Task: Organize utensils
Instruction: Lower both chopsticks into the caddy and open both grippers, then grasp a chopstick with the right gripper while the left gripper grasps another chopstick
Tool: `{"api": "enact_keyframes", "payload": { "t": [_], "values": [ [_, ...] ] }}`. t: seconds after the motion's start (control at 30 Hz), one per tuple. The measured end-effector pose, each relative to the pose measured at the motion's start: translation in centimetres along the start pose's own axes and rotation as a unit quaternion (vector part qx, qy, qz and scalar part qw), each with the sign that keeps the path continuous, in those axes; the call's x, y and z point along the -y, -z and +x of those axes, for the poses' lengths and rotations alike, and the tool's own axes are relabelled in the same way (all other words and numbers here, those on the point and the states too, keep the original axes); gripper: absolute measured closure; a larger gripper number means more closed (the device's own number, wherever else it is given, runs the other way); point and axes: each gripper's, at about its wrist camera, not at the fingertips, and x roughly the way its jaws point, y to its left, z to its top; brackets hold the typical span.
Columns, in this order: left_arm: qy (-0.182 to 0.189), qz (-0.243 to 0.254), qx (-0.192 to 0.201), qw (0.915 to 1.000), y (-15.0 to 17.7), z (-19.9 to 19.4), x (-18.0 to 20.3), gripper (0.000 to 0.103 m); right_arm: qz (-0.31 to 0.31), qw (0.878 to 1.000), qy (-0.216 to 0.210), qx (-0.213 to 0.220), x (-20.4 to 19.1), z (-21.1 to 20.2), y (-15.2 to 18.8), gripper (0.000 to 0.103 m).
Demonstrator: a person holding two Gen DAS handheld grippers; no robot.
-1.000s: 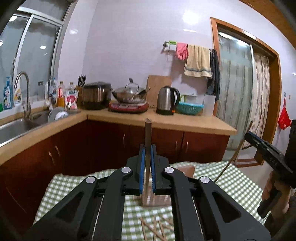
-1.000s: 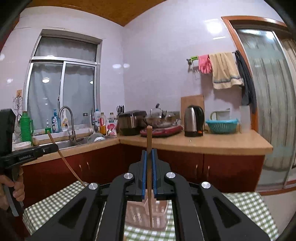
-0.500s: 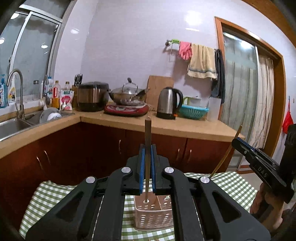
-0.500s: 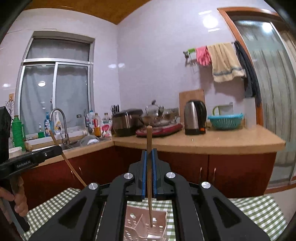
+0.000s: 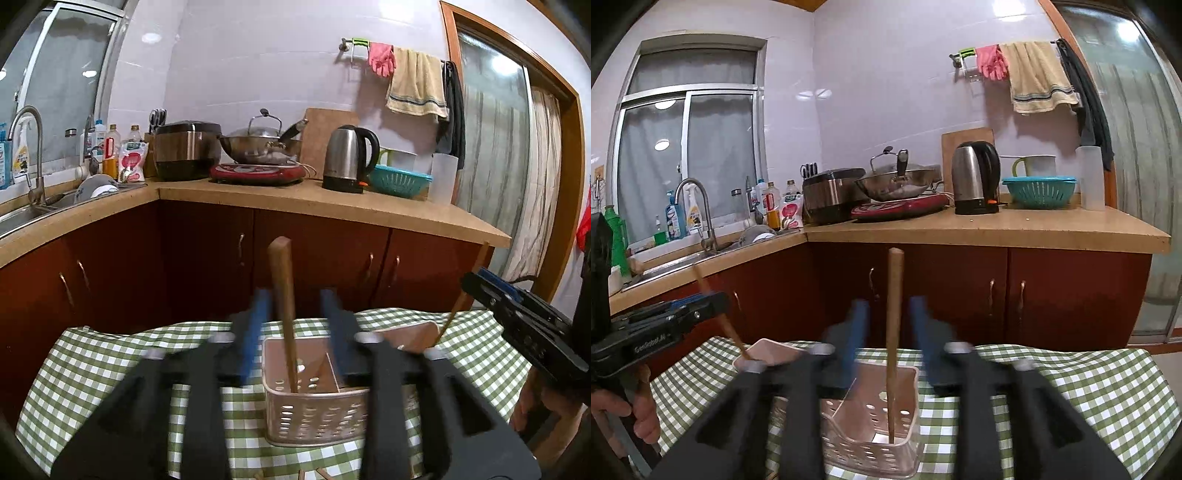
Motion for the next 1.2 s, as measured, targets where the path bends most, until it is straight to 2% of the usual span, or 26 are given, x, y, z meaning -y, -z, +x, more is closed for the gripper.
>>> {"api": "enact_keyframes", "payload": {
  "t": [0.03,0.1,0.17,0.3,0.43,0.67,0.83,1.0,1.2],
  "values": [
    [0.001,-0.002,0.004,1.0000,0.0,-0.2,0.0,0.047,0.001,1.000,0.003,0.006,0.0,-0.3,-0.1,0.056],
    [0.002,0.000,0.007,1.0000,-0.1,-0.3,-0.1,0.045,-0.009,1.000,0.012,0.012,-0.2,-0.9,-0.3,0.054],
    [-0.002,0.004,0.008,1.0000,-0.2,-0.5,-0.1,0.042,-0.015,1.000,0.021,0.018,-0.3,-1.3,-0.6,0.045],
    [-0.003,0.007,0.015,0.9999,-0.4,-1.3,-0.1,0.031,-0.028,0.999,0.032,0.026,-0.5,-2.4,-0.9,0.040],
    [-0.008,0.017,0.020,0.9996,-0.6,-1.9,0.0,0.026,-0.034,0.998,0.039,0.031,-0.4,-3.1,-1.4,0.038],
    [-0.014,0.016,0.024,0.9995,-0.8,-3.0,-0.3,0.025,-0.037,0.997,0.044,0.045,-0.4,-4.8,-2.0,0.037],
    [-0.024,0.011,0.027,0.9993,-0.1,-4.9,-0.7,0.025,-0.034,0.997,0.043,0.047,-0.6,-7.2,-1.1,0.037],
    [-0.041,0.009,0.029,0.9987,1.9,-7.7,-0.9,0.025,-0.035,0.998,0.043,0.030,-0.8,-10.0,1.5,0.038],
    [-0.058,-0.001,0.002,0.9983,5.6,-10.3,-1.5,0.025,-0.030,0.999,0.040,0.001,-0.7,-12.8,5.6,0.046]
  ]
}}
